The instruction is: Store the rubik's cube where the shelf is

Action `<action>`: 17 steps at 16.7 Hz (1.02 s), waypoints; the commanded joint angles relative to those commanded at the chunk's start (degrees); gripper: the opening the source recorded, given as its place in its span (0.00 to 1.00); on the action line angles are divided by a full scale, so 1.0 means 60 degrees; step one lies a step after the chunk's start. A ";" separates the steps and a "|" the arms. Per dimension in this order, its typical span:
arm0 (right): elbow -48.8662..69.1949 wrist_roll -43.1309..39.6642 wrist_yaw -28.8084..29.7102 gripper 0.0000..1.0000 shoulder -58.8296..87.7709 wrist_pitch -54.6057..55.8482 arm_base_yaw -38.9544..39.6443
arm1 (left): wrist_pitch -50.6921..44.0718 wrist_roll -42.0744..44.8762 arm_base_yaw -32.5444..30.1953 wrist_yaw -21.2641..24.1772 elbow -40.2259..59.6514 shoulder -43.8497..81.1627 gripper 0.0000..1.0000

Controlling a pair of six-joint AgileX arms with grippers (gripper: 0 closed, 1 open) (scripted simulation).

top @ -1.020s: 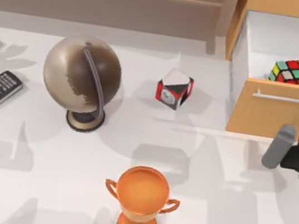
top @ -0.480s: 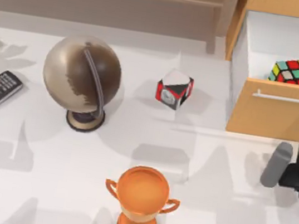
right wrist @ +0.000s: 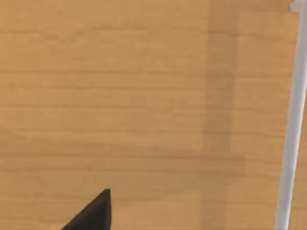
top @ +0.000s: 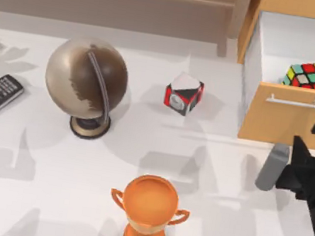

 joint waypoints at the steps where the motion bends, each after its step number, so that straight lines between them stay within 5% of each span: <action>1: 0.0290 0.0160 -0.0056 1.00 -0.0200 -0.0498 0.0370 | 0.0000 0.0000 0.0000 0.0000 0.0000 0.0000 1.00; 9: 0.4597 0.2859 -0.0593 1.00 -0.0994 -0.8004 0.2673 | 0.0000 0.0000 0.0000 0.0000 0.0000 0.0000 1.00; 17: 1.2016 0.7270 -0.1610 1.00 -0.0070 -1.9403 0.1480 | 0.0000 0.0000 0.0000 0.0000 0.0000 0.0000 1.00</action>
